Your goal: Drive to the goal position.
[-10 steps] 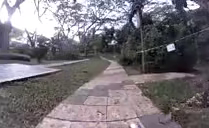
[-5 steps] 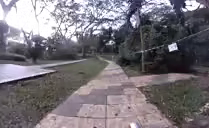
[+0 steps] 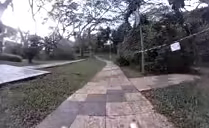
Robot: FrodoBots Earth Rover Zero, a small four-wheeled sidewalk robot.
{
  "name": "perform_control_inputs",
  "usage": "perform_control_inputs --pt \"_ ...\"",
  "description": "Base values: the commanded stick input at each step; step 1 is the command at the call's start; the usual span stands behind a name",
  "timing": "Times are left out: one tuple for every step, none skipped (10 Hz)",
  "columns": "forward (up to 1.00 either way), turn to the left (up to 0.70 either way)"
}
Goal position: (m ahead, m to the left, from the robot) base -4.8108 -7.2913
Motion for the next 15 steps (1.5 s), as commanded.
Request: perform_control_inputs --pt "0.70 -0.13" --pt "0.70 -0.11" --pt "0.70 -0.01" --pt "0.70 0.01" --pt "0.70 0.01" --pt "0.70 0.01" --pt "0.70 0.01" --pt "0.70 0.01" --pt "0.70 0.01" --pt "0.70 0.01" --pt "0.70 0.01" --pt "0.70 -0.13" --pt "0.70 -0.13" --pt "0.70 -0.13" --pt "0.70 -0.13"
